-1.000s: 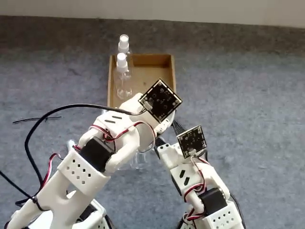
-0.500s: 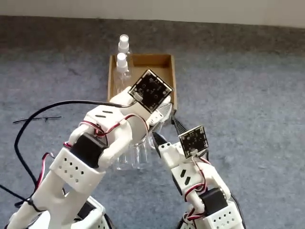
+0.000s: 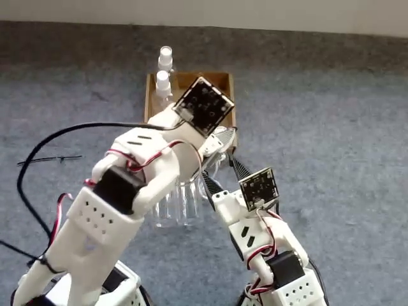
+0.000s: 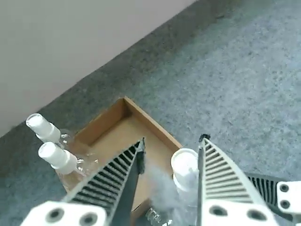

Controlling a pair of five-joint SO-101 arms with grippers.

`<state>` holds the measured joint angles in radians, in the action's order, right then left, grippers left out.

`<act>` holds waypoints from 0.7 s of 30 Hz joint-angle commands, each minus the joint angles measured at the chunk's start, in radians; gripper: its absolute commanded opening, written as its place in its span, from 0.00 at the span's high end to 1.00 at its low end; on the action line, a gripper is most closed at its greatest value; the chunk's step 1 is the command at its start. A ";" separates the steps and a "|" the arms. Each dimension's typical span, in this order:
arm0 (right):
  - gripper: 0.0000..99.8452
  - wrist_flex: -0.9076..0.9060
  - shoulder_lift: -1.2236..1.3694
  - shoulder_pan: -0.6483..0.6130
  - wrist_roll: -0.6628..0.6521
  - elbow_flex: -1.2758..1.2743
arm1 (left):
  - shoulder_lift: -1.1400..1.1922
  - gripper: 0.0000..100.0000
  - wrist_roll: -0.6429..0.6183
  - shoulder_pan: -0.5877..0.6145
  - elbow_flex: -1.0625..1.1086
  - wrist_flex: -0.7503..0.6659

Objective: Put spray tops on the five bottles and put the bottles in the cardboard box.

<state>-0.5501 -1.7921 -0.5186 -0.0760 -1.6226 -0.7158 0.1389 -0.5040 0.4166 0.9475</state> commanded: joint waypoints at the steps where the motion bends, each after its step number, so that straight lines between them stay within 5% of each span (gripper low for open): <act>1: 1.00 0.002 -0.002 0.012 -0.005 0.019 | 0.070 0.82 0.003 0.027 -0.033 0.003; 7: 1.00 0.002 -0.002 0.012 -0.006 0.019 | 0.133 0.82 0.005 0.090 -0.025 0.005; 21: 1.00 0.002 -0.002 0.010 -0.008 0.018 | 0.148 0.82 0.005 0.036 -0.111 -0.020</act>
<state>-0.5501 -1.7906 -0.5186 -0.0760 -1.6226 -0.5623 0.1343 -0.4457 0.4104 0.9475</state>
